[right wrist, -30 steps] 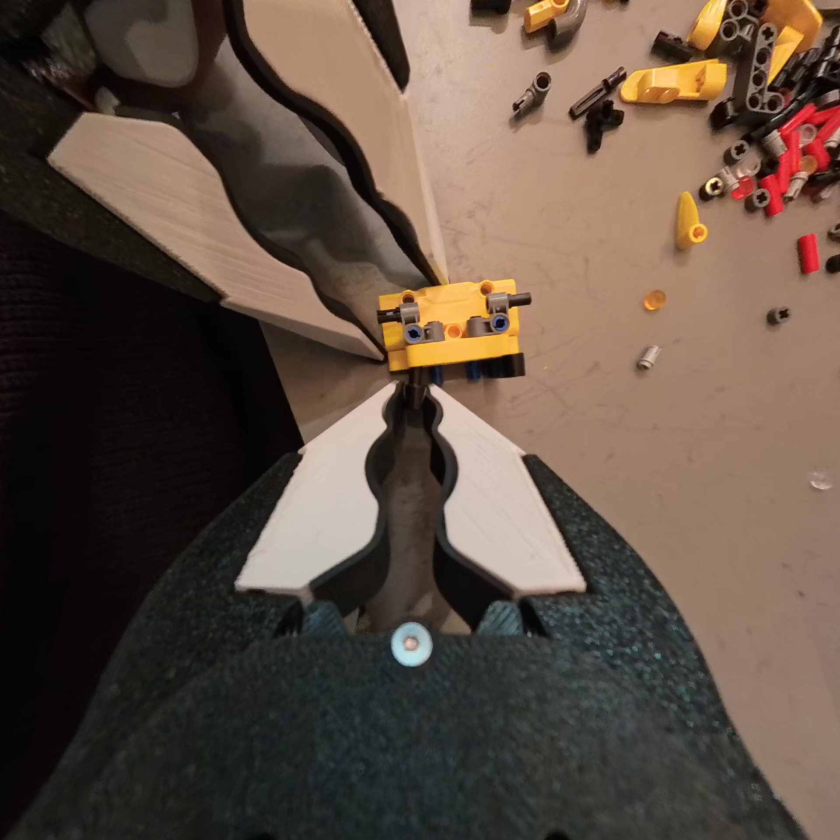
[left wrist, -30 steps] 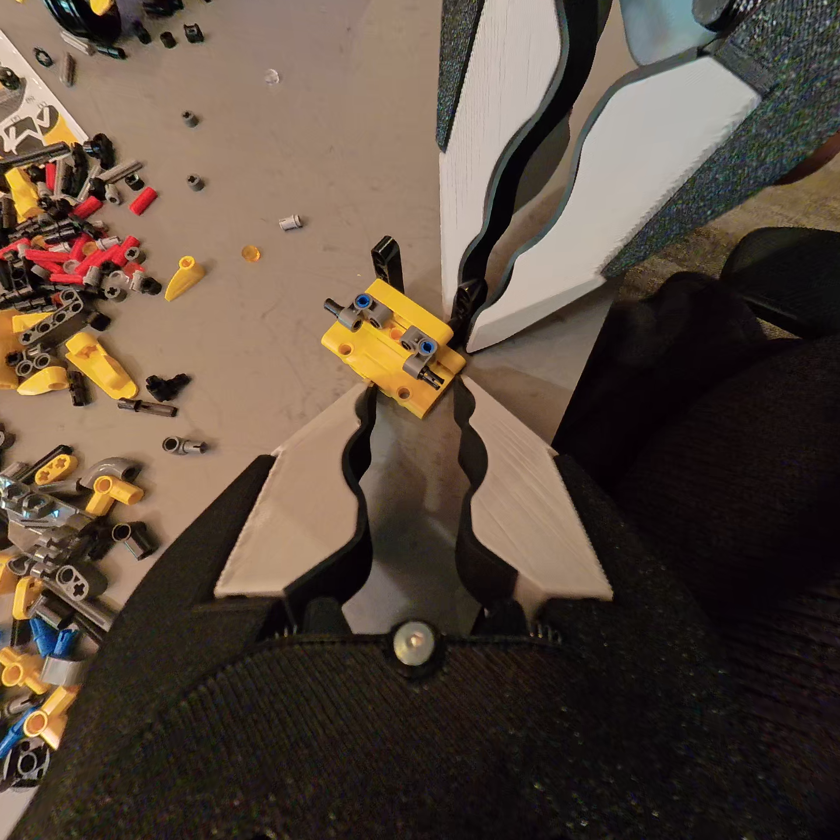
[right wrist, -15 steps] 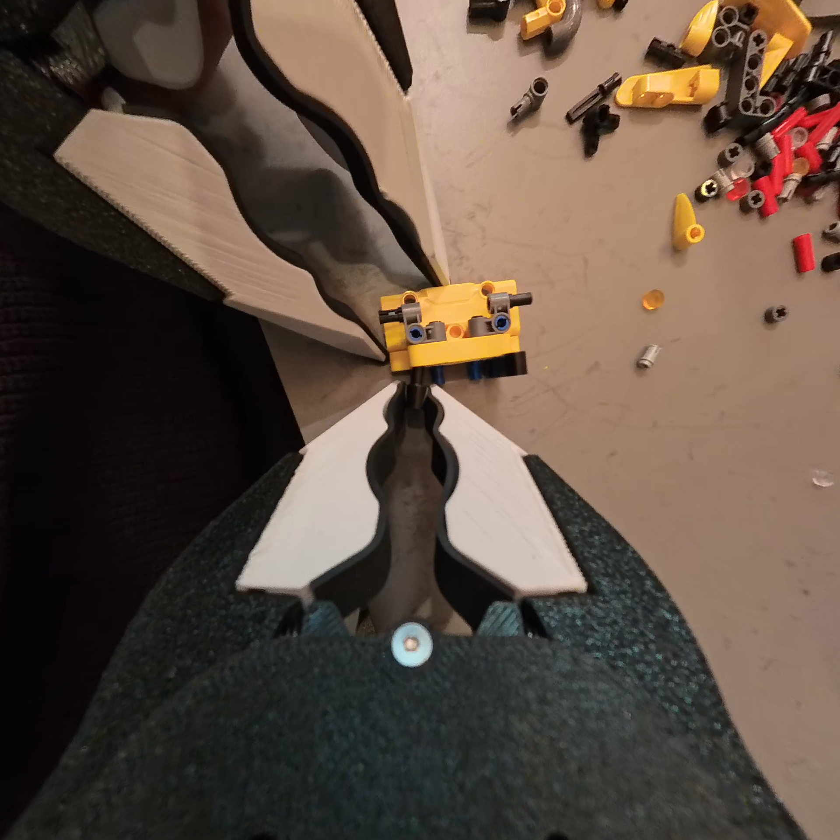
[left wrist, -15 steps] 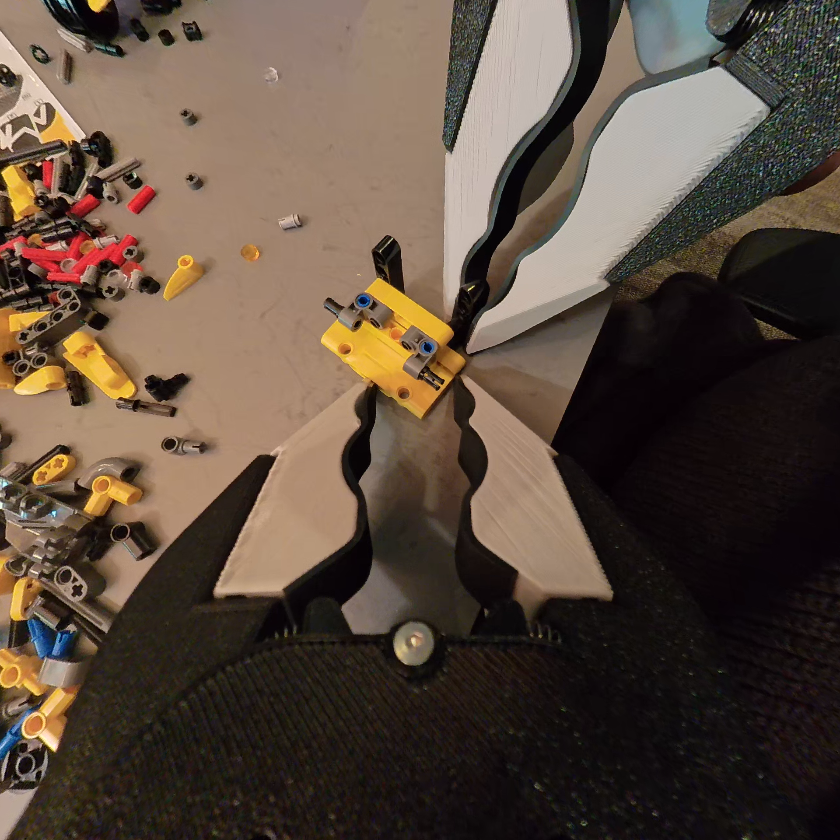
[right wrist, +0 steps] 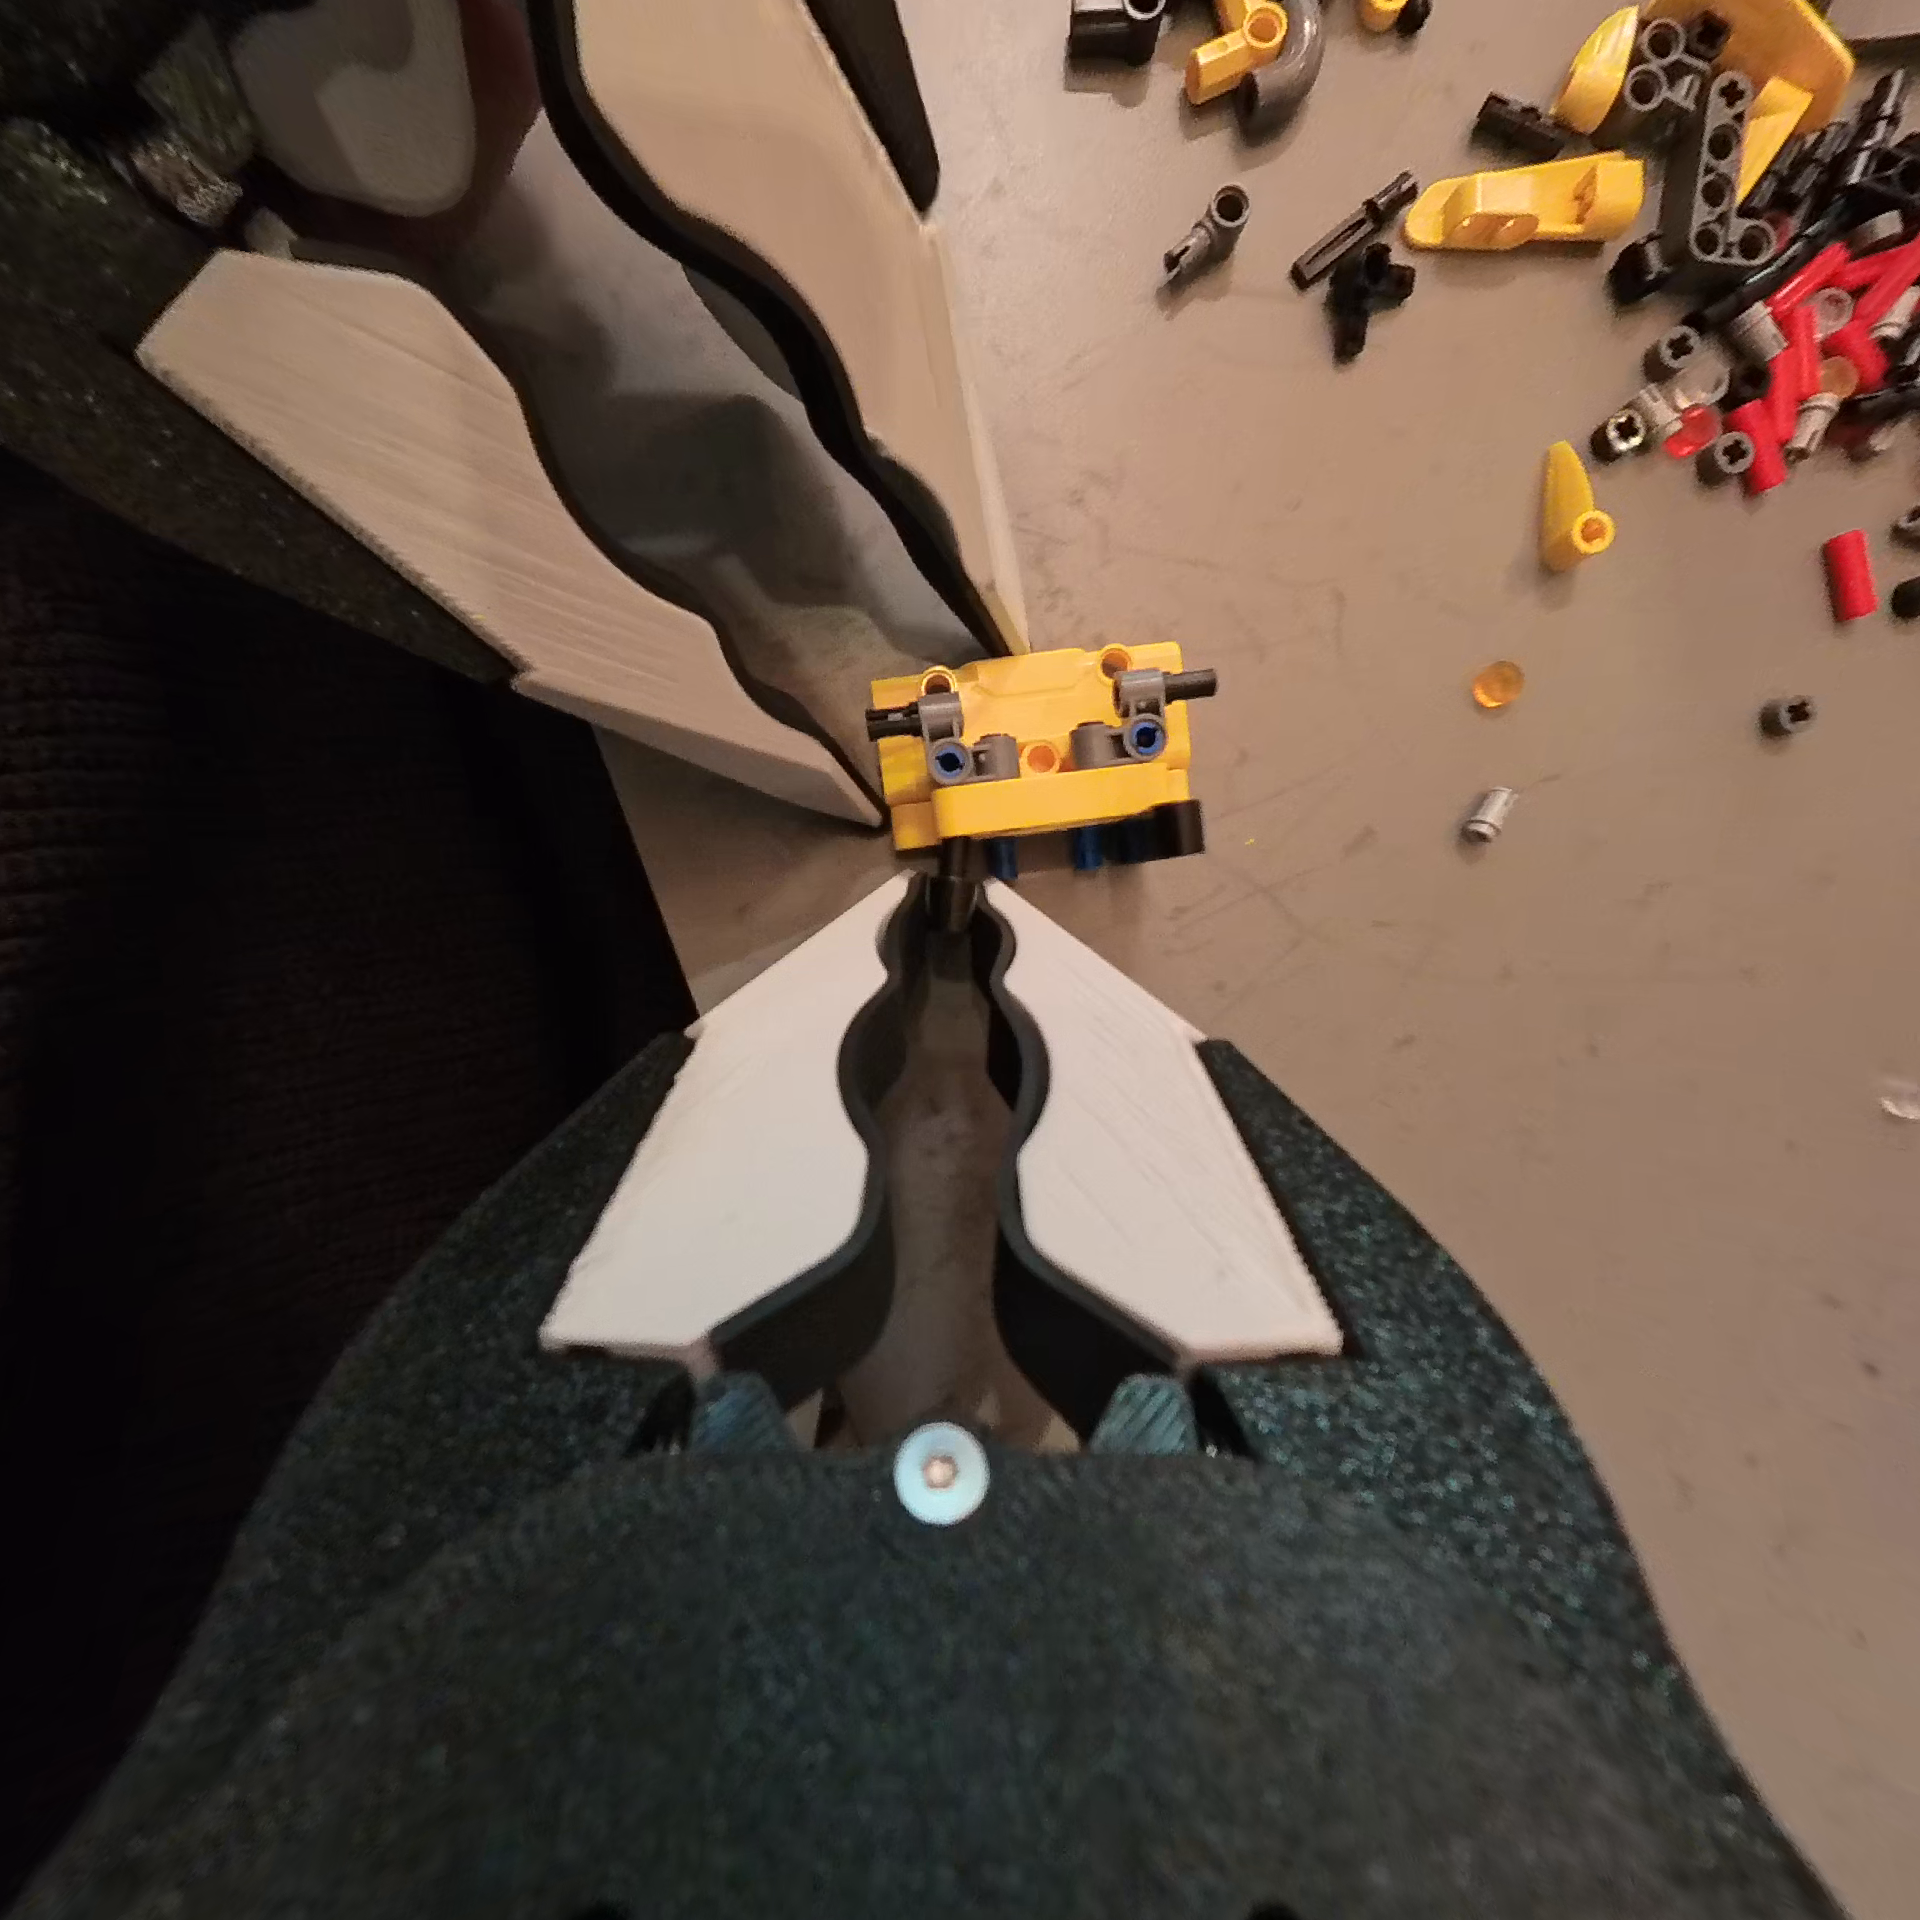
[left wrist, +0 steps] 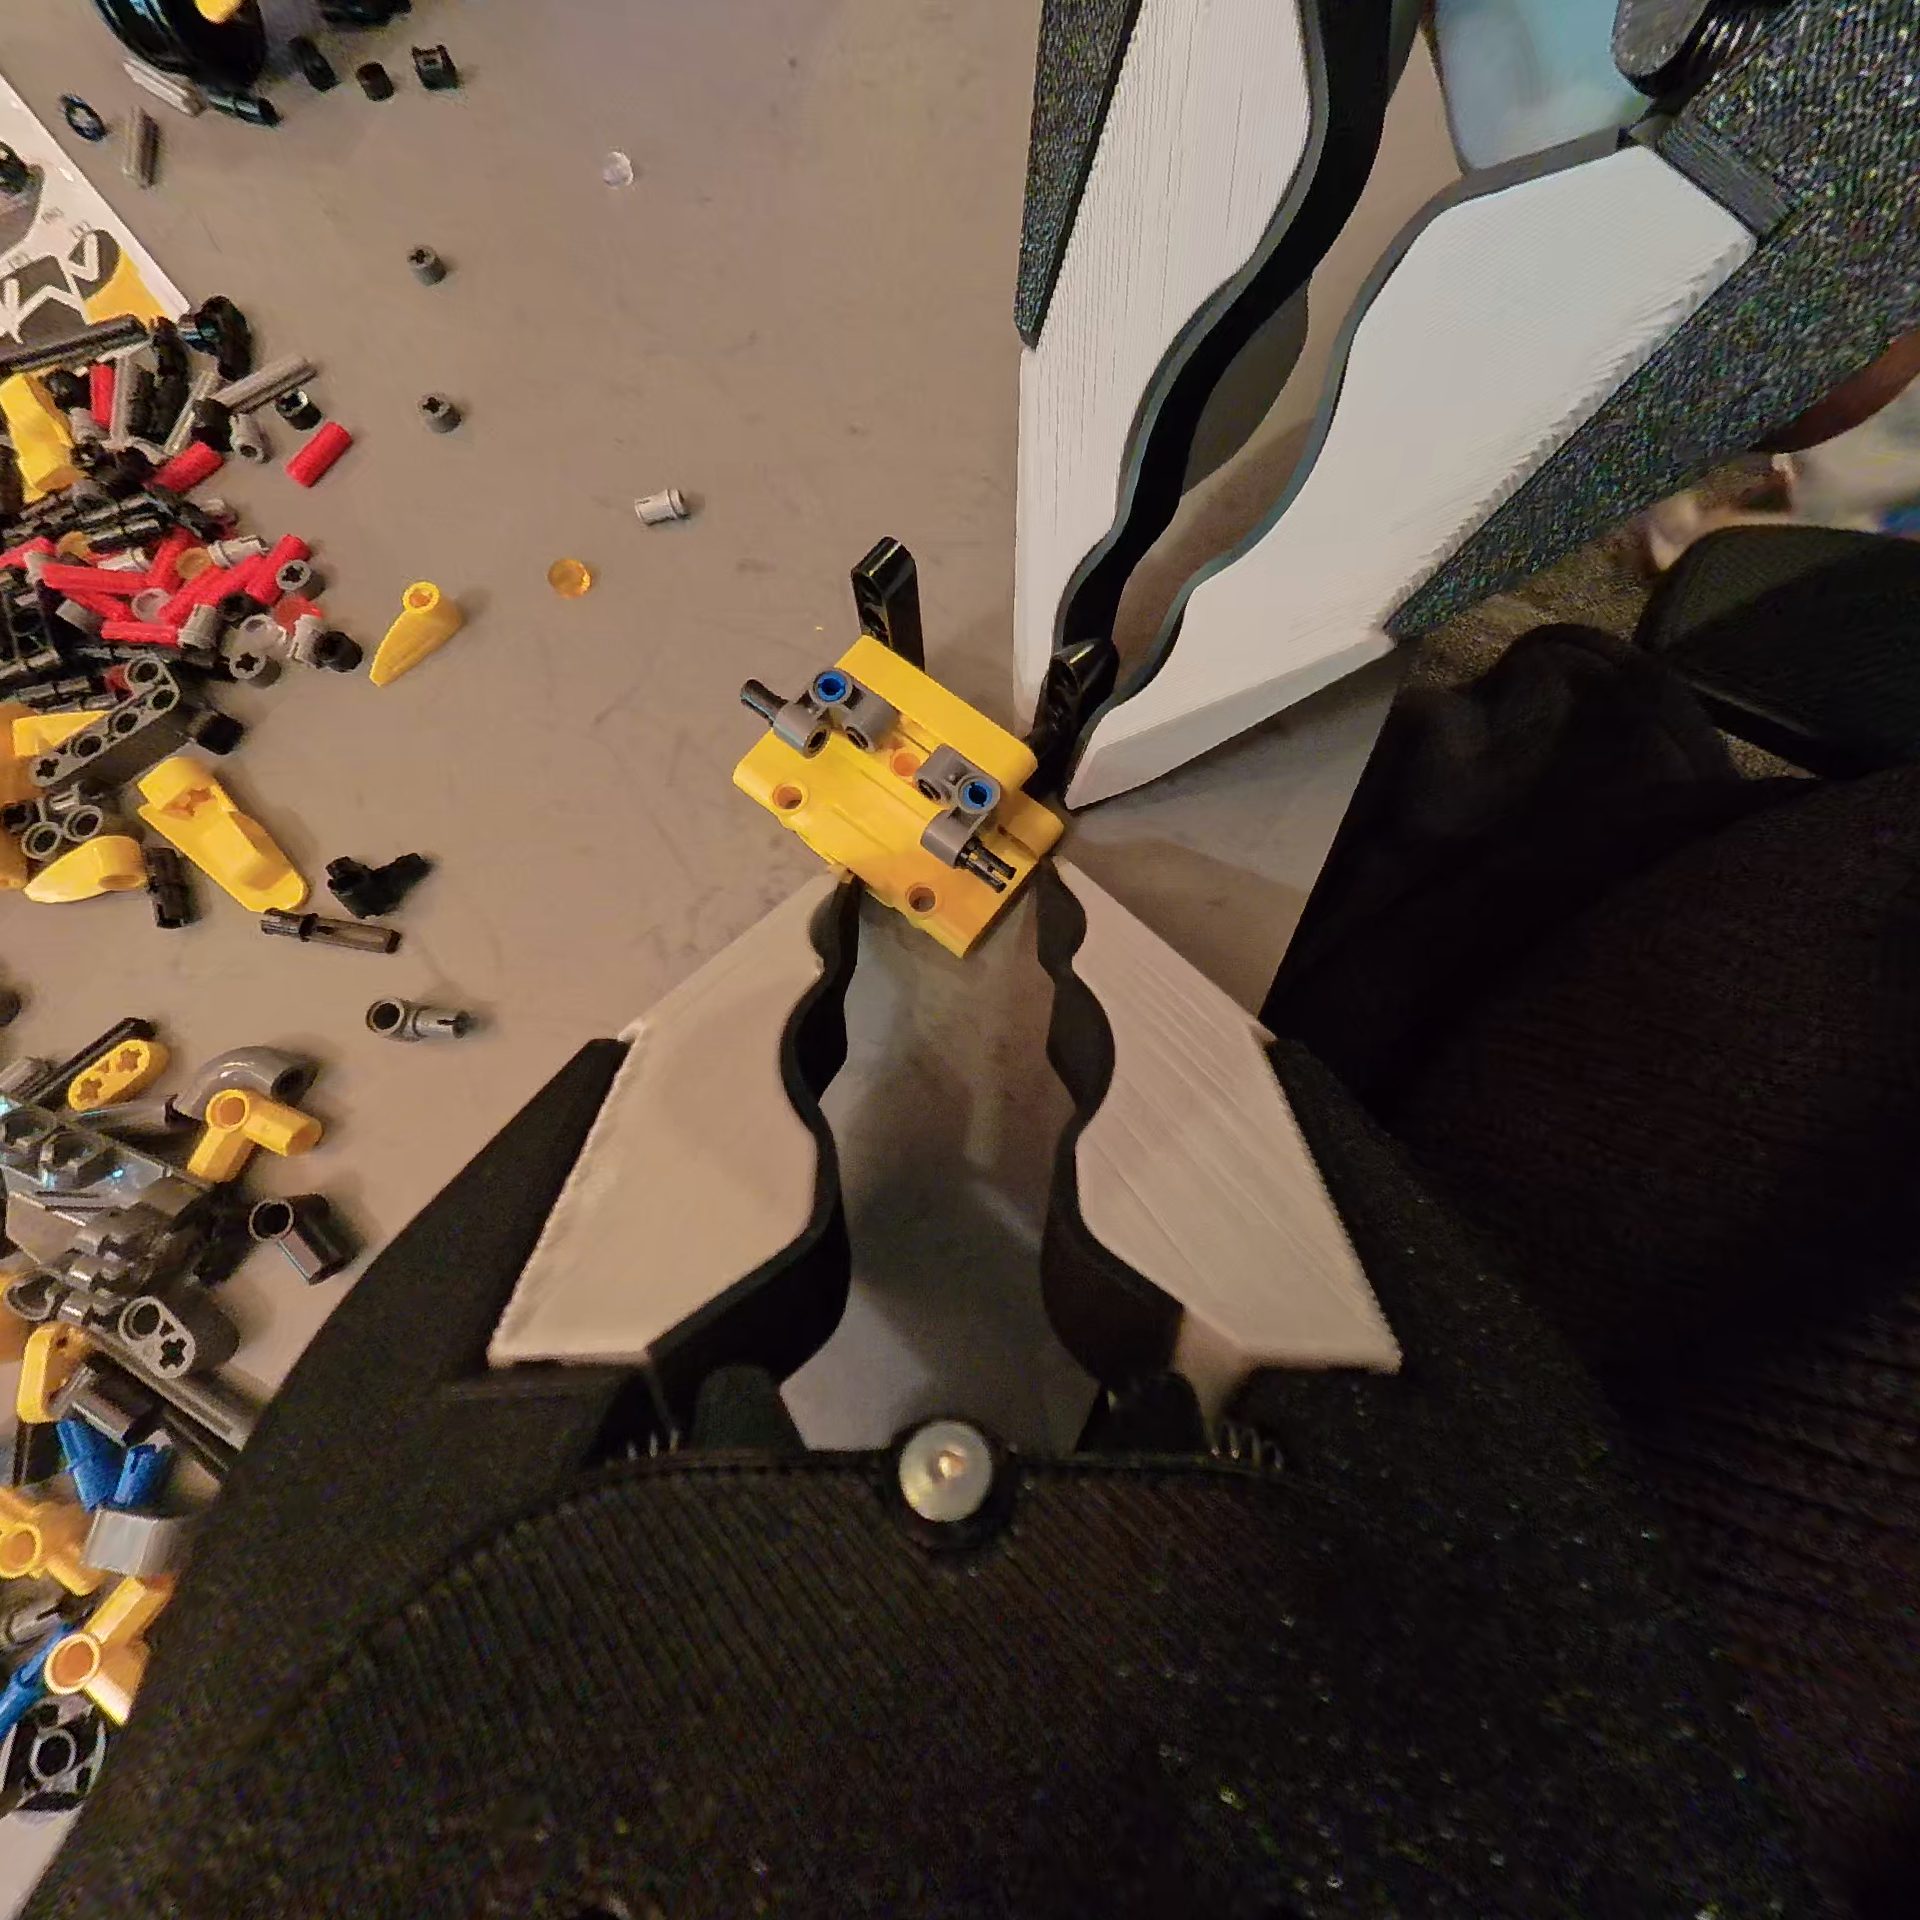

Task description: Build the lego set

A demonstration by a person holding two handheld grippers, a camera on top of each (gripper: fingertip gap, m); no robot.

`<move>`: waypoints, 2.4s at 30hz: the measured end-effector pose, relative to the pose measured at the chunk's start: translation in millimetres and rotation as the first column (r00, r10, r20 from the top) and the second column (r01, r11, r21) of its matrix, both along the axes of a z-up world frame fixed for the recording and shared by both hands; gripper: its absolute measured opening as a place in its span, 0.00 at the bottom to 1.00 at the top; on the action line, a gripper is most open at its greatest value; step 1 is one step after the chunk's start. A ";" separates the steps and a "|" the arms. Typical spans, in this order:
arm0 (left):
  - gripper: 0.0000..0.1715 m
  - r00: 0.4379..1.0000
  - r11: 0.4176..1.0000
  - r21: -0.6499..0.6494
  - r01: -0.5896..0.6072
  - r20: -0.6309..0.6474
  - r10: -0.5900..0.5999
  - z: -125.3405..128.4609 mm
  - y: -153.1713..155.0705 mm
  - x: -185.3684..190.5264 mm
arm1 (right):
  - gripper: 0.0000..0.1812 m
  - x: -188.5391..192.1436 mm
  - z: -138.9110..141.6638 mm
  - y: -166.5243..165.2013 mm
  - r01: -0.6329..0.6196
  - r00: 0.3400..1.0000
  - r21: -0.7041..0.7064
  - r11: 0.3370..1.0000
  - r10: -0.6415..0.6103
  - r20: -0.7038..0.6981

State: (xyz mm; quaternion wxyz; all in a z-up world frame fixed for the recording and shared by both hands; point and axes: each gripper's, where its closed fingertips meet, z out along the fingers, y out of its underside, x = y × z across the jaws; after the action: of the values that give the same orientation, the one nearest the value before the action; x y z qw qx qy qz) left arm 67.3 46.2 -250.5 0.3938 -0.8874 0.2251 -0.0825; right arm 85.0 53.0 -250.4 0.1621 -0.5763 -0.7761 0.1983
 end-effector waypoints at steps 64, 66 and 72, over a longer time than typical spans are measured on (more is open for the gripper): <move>0.17 0.993 0.994 -0.077 0.078 0.097 -0.071 0.4 -1.2 -2.1 | 0.04 1.6 0.4 3.9 -0.149 0.989 -0.112 0.983 0.150 0.001; 0.17 0.993 0.994 -0.074 0.080 0.091 -0.073 0.4 -1.2 -2.1 | 0.04 1.7 0.2 4.1 -0.136 0.990 -0.088 0.987 0.138 0.015; 0.17 0.993 0.994 -0.072 0.080 0.088 -0.073 0.5 -1.1 -2.1 | 0.09 2.7 0.3 0.5 -0.126 0.992 -0.033 0.992 0.126 -0.002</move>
State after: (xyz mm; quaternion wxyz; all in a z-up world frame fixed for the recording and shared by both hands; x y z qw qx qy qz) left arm 65.2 45.1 -250.0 0.3659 -0.8880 0.2387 -0.1436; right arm 87.8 53.5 -250.1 0.1399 -0.5289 -0.8075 0.2208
